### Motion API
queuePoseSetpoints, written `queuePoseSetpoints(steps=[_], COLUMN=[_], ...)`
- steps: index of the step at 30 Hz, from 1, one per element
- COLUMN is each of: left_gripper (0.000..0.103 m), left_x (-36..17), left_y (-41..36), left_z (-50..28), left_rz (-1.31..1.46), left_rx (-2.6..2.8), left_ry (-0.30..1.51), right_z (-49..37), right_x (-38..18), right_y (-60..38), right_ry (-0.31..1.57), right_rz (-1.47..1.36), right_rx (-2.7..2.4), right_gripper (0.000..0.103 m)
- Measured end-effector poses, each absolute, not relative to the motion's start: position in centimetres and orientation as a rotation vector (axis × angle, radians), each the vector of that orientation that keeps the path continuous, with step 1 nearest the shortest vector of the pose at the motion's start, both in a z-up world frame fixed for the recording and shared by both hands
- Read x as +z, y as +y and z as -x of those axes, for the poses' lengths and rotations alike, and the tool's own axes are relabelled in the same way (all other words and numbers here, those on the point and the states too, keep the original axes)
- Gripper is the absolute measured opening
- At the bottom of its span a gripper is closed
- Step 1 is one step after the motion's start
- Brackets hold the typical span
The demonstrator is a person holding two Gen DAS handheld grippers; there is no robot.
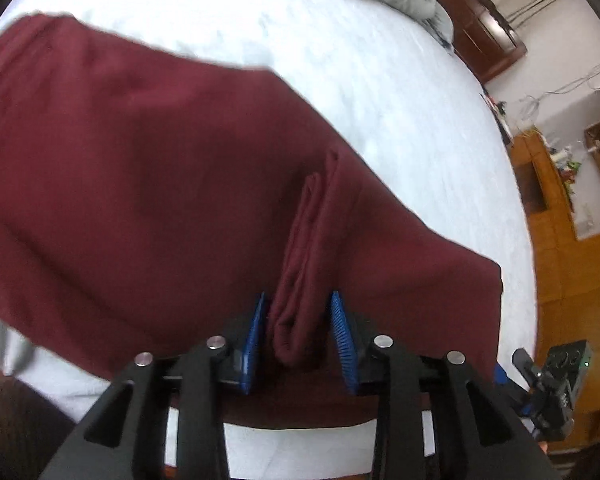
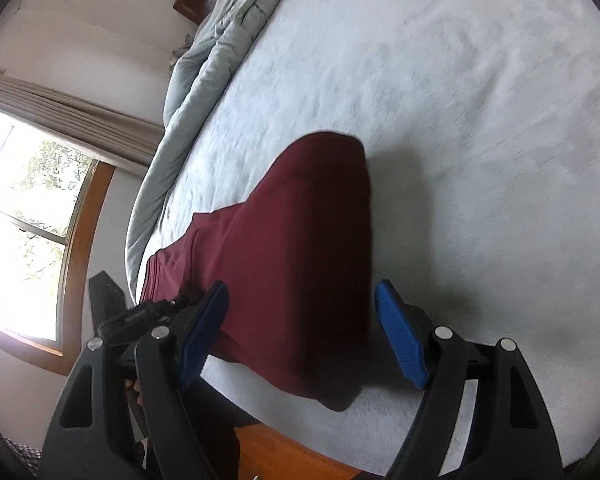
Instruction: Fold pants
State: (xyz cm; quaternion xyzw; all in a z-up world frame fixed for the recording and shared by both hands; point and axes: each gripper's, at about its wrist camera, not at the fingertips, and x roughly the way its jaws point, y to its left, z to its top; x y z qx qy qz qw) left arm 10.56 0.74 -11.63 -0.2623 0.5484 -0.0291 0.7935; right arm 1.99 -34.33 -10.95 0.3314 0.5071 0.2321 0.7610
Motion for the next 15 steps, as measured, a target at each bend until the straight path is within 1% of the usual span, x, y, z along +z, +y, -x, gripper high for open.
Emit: queuePoseSetpoints(steps=[2,4,5,6,7,9,10,12,15], left_gripper=[0.04,0.042,0.047,0.049,0.05,0.05,0.05,0.05,0.05], left_x=[-10.1,-8.7,-8.2,-7.9,-7.9,-8.7,-9.7,-10.4,-10.1], left_y=[0.5,0.2,-0.1,-0.6,-1.6,-2.7,-3.4,-4.5,-4.4], left_z=[-10.2,-10.0,-10.3,-11.0,-11.6,-12.4,-13.1,-13.6,-14.1], left_rz=[0.511,0.462,0.445,0.435,0.428,0.412,0.382,0.366,0.326], left_rx=[-0.008,0.017,0.003,-0.025,-0.073,-0.122,-0.131,-0.129,-0.137], left_ry=[1.122,1.062,1.036,1.034,1.049,1.086,1.13,1.147,1.154], right_z=[-2.4,-2.5,-2.7,-2.7,-2.6,-2.3,-2.1,-1.7,-0.7], right_x=[-11.6,-12.2,-12.6,-13.1,-13.2,-12.8,-12.2,-10.8,-8.2], right_y=[-33.7,-33.2,-32.7,-32.1,-31.8,-31.6,-31.6,-31.7,-31.1], right_ry=[1.143,1.173,1.193,1.218,1.227,1.214,1.204,1.174,1.123], right_rz=[-0.694,-0.683,-0.676,-0.662,-0.637,-0.59,-0.59,-0.604,-0.555], right_rx=[0.507,0.52,0.528,0.536,0.52,0.513,0.521,0.548,0.573], right_gripper=[0.077,0.075,0.07,0.056,0.052,0.035,0.028,0.024,0.024])
